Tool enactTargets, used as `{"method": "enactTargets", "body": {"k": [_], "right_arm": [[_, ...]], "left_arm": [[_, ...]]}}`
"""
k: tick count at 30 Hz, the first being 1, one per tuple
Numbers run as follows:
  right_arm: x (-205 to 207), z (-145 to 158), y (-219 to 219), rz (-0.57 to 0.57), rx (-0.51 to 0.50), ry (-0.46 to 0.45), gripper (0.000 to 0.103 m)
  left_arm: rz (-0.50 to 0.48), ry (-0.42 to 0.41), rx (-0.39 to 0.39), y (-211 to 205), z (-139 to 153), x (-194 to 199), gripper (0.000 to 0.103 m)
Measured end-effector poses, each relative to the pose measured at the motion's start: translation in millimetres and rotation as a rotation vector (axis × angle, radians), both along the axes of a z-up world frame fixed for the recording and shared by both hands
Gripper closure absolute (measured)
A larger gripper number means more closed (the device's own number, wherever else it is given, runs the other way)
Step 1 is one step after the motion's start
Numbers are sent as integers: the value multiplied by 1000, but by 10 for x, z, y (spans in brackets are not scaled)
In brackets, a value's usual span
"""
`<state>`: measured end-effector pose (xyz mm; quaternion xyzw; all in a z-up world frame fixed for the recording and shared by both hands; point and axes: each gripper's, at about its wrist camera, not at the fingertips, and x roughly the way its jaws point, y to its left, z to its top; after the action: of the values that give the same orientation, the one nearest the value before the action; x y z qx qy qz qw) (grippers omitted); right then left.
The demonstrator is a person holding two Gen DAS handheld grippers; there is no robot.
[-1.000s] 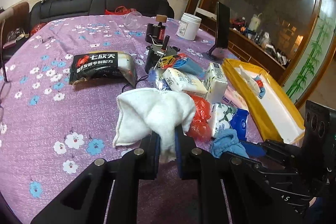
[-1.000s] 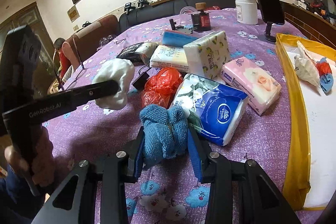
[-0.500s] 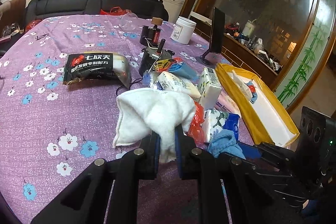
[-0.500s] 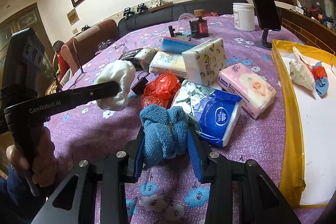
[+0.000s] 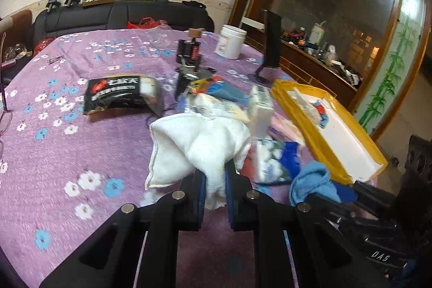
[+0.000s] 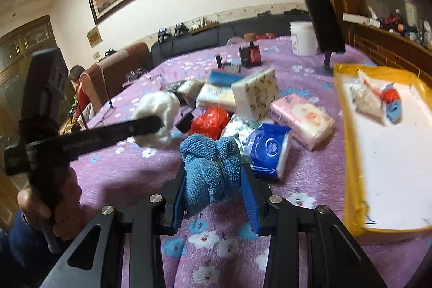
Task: Organize soft objects
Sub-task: 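Carry the towel and blue cloth into the yellow tray and release both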
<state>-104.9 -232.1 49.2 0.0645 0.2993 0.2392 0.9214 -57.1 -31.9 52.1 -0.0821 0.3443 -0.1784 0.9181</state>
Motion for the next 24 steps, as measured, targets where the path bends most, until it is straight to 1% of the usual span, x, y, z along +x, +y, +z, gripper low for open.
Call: {"method": "enactTargets", "body": {"k": [2,5,11,16,20,22,24], "right_arm": [[-66,79,-69,-9,26,-18,62],[-111,145,-191,-32,53,-21,62],[-187,295,-624,-160,100,-39,62],[-194,411,-1092,-281,127,-53,62],[-192,492,-1495,-385,141,-53,62],[-166,521,-1667,-434,131,-47,62],[-137,560,-1840,-479,127,-32,62]], "left_arm": [[-13,-13,14,-71,45,-51,91],[-52,-35,13,-212,153,-117,91],[-162,-69,11,-644,387,-104,91],[-264,-90,23,-1145,521,-17,90],[-341,-71,15,-1511,575,102,90],[-386,-60,17,-1723,589,176,90],[-406,-49,21,-1933,586,262,90]]}}
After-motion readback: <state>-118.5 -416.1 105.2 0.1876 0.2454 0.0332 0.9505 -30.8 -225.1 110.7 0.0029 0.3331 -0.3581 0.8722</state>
